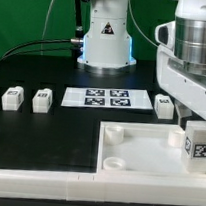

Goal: Assemble one leg

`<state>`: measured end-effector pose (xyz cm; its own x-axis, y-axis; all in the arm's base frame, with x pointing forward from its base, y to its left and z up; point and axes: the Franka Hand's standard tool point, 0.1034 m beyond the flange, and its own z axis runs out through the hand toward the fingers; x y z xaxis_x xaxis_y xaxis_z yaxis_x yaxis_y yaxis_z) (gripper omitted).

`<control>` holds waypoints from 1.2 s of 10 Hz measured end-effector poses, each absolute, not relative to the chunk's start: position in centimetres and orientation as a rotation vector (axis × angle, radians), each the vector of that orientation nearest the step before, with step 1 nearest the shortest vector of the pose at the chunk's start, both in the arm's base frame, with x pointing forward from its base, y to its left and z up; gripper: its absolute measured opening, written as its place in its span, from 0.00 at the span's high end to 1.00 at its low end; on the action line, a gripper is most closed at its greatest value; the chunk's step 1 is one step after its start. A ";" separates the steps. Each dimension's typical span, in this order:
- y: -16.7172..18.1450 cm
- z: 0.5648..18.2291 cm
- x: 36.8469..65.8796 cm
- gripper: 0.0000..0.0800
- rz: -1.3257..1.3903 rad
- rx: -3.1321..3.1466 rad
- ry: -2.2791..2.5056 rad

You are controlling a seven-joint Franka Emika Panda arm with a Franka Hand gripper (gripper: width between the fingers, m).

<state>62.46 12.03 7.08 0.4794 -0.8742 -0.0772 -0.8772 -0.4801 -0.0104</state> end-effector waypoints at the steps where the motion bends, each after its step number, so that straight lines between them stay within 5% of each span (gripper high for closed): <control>1: 12.0 7.0 62.4 0.19 0.091 -2.756 1.397; 12: 11.8 7.0 62.5 0.19 0.043 -3.105 0.048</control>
Offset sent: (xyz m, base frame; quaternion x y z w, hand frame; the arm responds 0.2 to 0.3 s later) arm 0.0037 0.0006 0.0020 -0.0283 0.0160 -0.3232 0.9458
